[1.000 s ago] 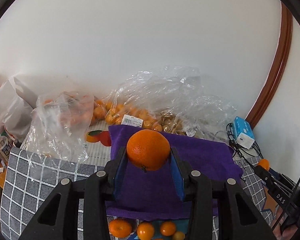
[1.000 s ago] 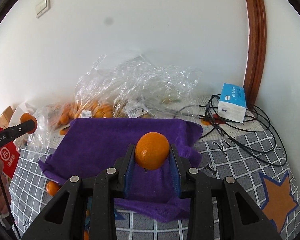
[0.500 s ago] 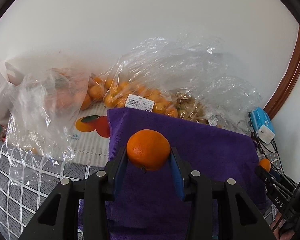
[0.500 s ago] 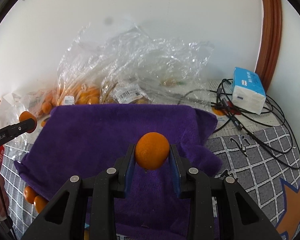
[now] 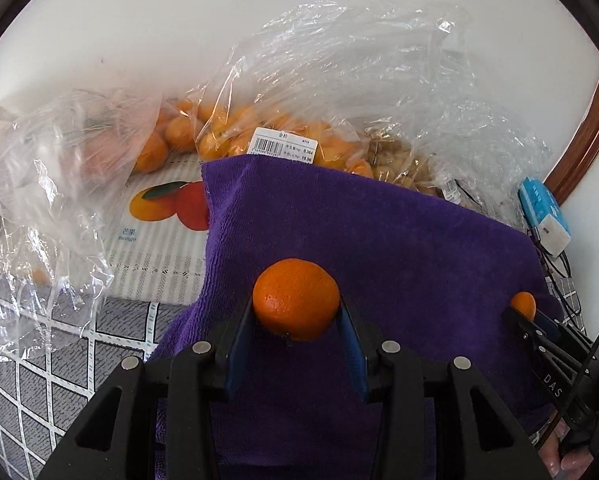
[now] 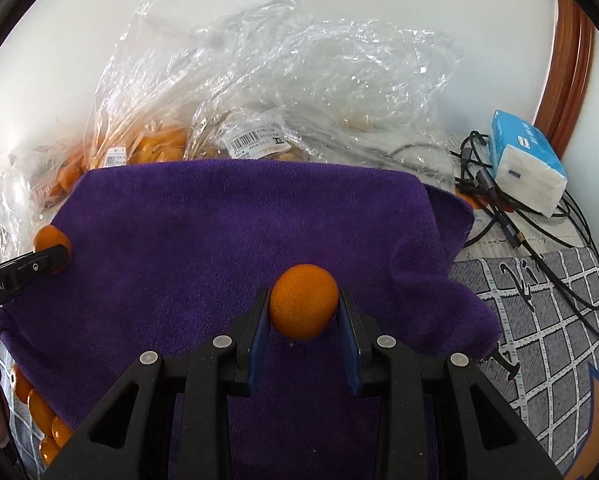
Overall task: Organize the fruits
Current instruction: 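Carry both oranges over the purple towel and open both grippers to drop them, then lift both open grippers away from the towel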
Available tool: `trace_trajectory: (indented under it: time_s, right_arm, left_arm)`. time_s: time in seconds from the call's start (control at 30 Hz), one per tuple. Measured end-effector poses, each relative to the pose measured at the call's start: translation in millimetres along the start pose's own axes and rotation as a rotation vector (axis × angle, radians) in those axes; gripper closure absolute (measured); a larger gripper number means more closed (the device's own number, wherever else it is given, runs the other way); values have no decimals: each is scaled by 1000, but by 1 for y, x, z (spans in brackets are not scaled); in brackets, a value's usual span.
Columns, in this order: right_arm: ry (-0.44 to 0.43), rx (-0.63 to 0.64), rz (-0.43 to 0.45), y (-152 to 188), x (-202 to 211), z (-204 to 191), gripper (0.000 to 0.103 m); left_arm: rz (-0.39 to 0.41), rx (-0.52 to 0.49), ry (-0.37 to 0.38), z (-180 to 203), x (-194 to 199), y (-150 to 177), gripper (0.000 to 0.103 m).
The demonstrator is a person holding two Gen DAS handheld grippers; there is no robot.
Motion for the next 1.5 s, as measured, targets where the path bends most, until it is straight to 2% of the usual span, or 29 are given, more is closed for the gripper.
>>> trace_trajectory:
  time_s: [0.23, 0.4, 0.5, 0.53, 0.57, 0.67, 0.93, 1.03, 1.17, 1.5]
  right_arm:
    - [23, 22, -17, 5, -7, -2, 70]
    - [14, 19, -24, 6, -6, -3, 68]
    - [3, 19, -16, 7, 1, -5, 60]
    - [0, 19, -11, 7, 4, -6, 54]
    - [-3, 17, -5, 7, 9, -7, 47]
    - [-7, 9, 17, 9, 25, -7, 38]
    - [36, -22, 67, 18, 76, -2, 36]
    - [31, -30, 109, 21, 105, -2, 36]
    - [96, -25, 146, 27, 135, 1, 36]
    - [67, -20, 110, 71, 171, -6, 36]
  left_arm:
    - [-19, -29, 27, 6, -7, 3, 63]
    - [-37, -40, 21, 9, -10, 4, 63]
    - [-50, -58, 25, 12, -9, 4, 63]
    - [-51, -65, 29, 14, -8, 4, 63]
    - [-39, -68, 38, 16, -5, 2, 62]
    - [14, -69, 43, 19, 10, -5, 48]
    - [137, -82, 18, 23, 70, -22, 46]
    - [198, -87, 42, 21, 103, -26, 46]
    - [239, -73, 64, 17, 138, -13, 46]
    - [229, -44, -3, -8, 185, 58, 46]
Point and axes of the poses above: each gripper's, at about its wrist camera, not at the fingertips, and x roughly against the way its jaws point, z to its right, y to its underside, the point moved 7 cm from there along -x, roughly the way its jaws point, and after that the axes turned 15 degrees about -x, right-handed, at the moved point
